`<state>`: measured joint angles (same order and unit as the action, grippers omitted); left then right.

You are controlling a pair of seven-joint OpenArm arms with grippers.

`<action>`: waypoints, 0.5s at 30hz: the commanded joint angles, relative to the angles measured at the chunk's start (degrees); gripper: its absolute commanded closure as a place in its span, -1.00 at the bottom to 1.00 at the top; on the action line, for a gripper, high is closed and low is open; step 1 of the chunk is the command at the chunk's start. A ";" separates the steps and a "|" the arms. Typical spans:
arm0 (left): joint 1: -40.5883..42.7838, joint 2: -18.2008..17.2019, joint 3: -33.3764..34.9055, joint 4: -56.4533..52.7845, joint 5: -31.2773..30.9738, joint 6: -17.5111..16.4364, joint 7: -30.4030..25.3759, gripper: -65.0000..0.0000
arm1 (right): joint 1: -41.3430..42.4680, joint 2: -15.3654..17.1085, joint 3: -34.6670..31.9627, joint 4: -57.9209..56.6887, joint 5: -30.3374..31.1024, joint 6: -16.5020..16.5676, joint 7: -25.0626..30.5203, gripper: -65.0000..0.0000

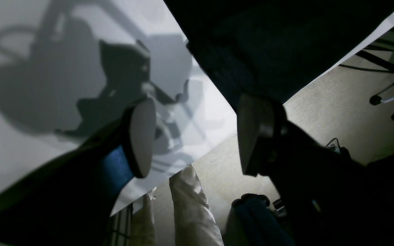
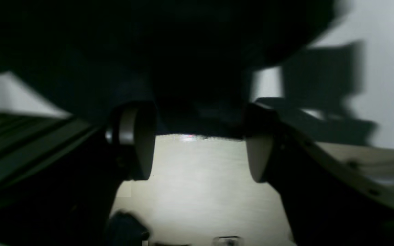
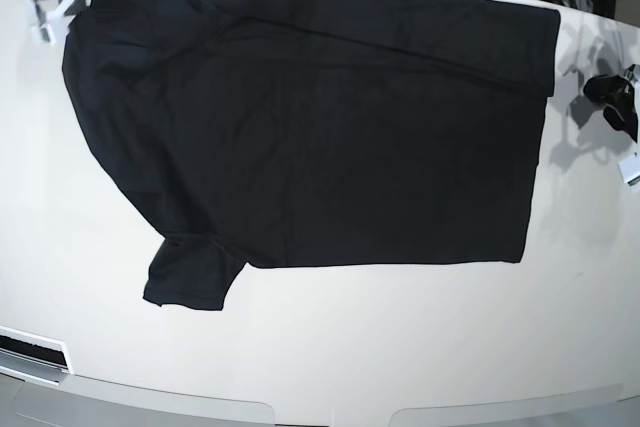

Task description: Layout the t-shirt on the table in an organized manner, then fold the t-shirt properly

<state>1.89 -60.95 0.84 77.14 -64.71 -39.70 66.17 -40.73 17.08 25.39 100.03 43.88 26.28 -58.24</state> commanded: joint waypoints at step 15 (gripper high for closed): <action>-0.76 -1.75 -0.59 0.46 -1.97 -0.30 -0.22 -0.17 | 4.44 0.74 0.52 -0.66 17.77 13.72 -8.39 1.00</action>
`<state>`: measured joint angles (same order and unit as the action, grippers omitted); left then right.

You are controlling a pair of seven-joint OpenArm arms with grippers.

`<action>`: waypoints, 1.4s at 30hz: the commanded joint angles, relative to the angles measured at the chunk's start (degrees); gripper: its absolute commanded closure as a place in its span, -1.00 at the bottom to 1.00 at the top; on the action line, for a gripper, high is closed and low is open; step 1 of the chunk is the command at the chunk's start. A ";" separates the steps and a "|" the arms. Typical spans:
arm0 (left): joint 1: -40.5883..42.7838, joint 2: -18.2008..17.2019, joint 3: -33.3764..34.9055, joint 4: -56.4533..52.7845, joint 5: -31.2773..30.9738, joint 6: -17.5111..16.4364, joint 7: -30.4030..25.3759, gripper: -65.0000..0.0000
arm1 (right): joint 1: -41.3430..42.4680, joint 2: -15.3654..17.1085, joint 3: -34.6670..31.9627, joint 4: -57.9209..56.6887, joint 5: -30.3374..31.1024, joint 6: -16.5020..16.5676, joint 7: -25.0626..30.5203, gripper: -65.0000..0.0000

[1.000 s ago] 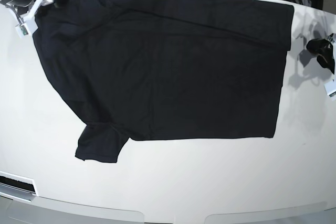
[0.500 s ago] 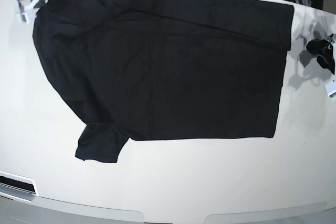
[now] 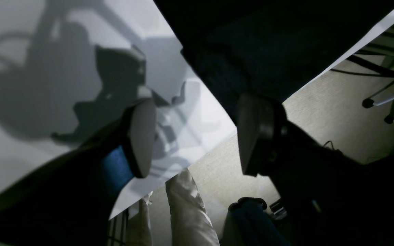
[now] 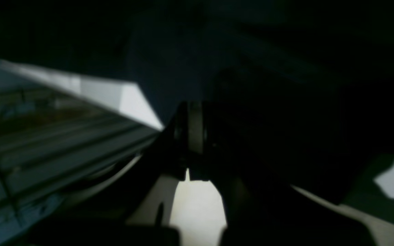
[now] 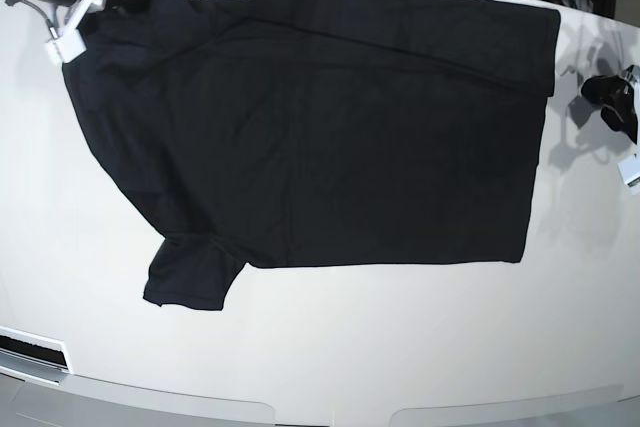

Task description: Layout the t-shirt on the table in an organized manner, then fold the t-shirt properly

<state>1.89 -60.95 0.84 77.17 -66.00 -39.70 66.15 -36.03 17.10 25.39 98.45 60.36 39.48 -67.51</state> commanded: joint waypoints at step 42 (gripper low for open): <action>-0.76 -1.75 -0.59 0.44 -0.68 -0.30 -0.15 -0.15 | 0.79 0.39 8.61 -9.88 9.03 0.52 -0.72 -0.21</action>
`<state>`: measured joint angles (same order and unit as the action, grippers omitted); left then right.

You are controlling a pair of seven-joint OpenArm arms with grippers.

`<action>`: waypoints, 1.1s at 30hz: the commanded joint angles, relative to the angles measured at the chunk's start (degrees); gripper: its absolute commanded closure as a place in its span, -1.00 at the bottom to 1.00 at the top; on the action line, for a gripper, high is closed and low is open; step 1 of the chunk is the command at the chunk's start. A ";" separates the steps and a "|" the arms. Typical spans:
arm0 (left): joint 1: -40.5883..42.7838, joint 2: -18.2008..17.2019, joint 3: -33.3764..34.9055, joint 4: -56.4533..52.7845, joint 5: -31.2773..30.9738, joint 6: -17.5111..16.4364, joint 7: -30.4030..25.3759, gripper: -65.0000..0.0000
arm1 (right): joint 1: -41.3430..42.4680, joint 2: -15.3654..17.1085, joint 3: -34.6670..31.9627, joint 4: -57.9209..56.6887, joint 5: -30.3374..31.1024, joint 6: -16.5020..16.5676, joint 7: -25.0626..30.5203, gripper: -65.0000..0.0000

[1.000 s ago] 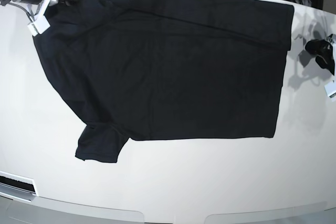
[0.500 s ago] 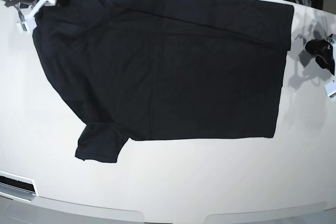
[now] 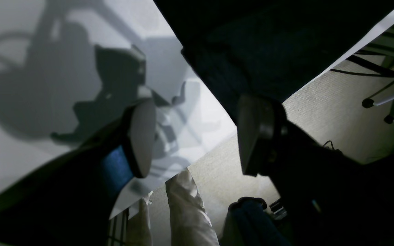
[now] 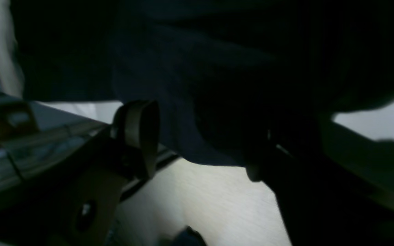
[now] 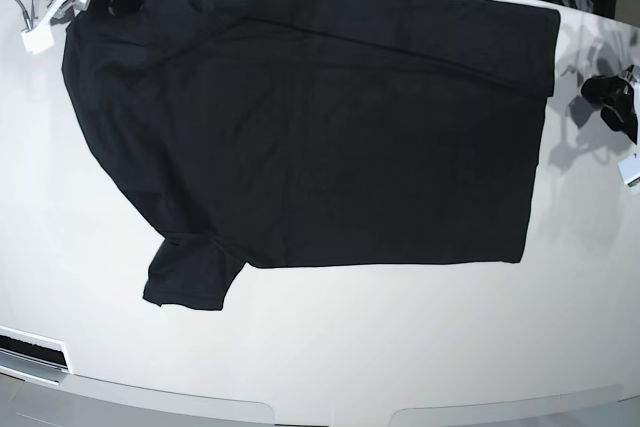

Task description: Layout the t-shirt on the table in an organized manner, then fold the t-shirt properly

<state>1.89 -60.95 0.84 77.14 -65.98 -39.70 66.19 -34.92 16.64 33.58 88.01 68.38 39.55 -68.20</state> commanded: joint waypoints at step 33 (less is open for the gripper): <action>-0.76 -1.73 -0.59 0.46 -1.77 -0.30 -0.22 -0.15 | 0.68 5.09 6.43 -8.41 1.99 0.45 -1.44 -0.21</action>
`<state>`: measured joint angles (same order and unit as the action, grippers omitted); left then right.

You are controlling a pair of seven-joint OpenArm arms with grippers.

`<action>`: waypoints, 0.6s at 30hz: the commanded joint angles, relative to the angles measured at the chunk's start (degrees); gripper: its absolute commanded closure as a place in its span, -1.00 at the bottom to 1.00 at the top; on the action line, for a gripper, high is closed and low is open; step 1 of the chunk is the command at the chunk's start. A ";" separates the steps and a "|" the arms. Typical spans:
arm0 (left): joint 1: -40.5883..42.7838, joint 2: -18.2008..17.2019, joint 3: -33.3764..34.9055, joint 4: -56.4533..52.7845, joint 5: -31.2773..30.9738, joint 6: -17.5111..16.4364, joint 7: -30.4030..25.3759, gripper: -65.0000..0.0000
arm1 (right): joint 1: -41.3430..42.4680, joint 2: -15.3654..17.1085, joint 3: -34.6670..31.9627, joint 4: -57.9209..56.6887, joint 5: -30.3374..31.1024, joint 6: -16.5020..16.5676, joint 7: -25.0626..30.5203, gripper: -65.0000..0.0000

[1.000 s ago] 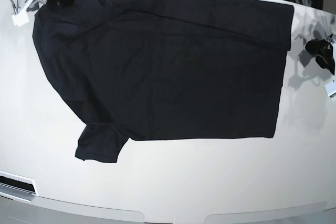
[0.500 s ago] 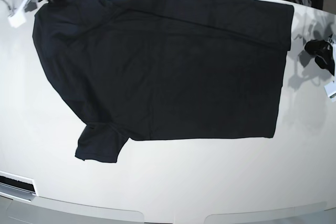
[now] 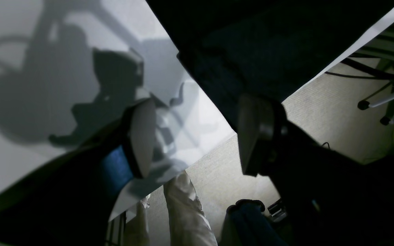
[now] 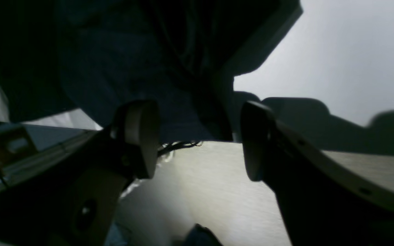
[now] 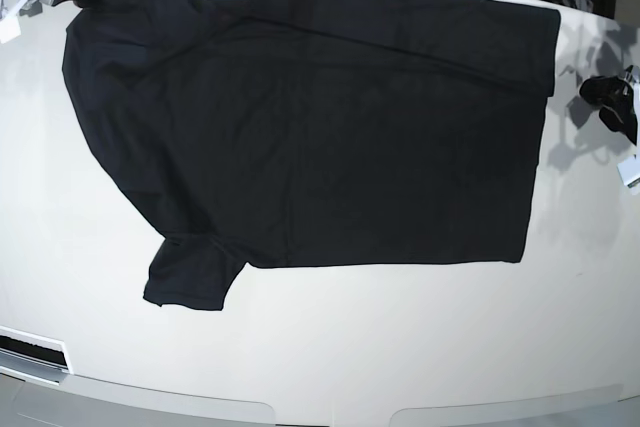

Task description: Layout the t-shirt on the table in an organized manner, then fold the t-shirt properly

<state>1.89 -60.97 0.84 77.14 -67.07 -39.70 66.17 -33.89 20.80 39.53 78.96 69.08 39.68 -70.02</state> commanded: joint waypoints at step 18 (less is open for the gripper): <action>-0.76 -1.70 -0.59 0.46 -0.94 -0.30 -0.20 -0.15 | 4.37 0.96 -4.04 -8.31 9.25 0.32 -7.96 -0.10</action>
<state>1.89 -60.95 0.84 77.14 -67.26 -39.70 66.37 -29.08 20.78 35.22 70.24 77.23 39.90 -78.17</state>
